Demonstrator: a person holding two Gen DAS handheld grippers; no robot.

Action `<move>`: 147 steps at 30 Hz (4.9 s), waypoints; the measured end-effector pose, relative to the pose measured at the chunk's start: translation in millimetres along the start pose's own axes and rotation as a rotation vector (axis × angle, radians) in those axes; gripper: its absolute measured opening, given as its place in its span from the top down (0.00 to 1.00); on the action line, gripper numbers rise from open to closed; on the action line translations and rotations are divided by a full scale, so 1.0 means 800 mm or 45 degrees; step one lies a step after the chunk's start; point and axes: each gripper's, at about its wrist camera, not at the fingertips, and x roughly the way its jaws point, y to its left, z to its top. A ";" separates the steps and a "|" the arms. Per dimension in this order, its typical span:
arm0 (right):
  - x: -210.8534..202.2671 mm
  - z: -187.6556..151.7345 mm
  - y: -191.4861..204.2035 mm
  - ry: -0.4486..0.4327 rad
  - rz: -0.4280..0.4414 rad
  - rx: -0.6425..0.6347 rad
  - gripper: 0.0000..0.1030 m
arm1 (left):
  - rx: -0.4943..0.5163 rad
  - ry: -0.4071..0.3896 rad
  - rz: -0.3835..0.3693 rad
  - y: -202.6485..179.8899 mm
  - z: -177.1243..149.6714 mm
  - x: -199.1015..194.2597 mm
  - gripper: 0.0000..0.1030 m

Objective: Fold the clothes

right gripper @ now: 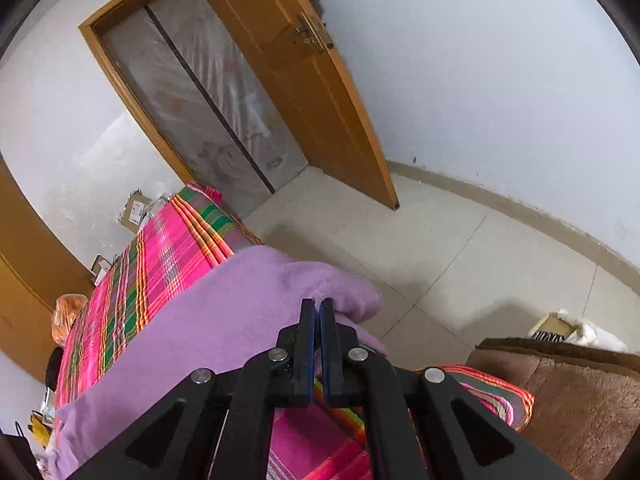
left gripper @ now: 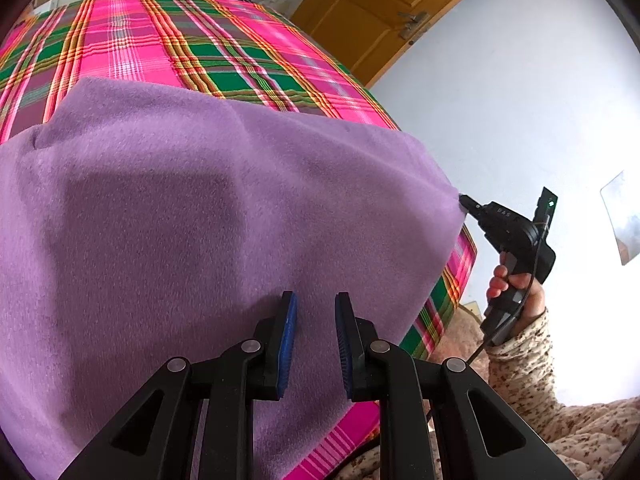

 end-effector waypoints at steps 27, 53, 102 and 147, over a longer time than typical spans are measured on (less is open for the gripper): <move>-0.031 -0.121 0.154 0.090 -0.022 -0.742 0.68 | -0.195 -0.167 0.070 0.081 -0.082 -0.099 0.81; -0.074 -0.287 0.351 0.315 0.455 -1.210 0.66 | -0.660 -0.539 0.262 0.229 -0.201 -0.268 0.79; -0.051 -0.343 0.457 0.361 0.557 -1.346 0.65 | -0.949 -0.580 -0.181 0.380 -0.103 -0.294 0.92; -0.128 -0.497 0.583 0.467 1.195 -1.741 0.85 | -1.139 -0.562 -0.003 0.379 -0.149 -0.308 0.77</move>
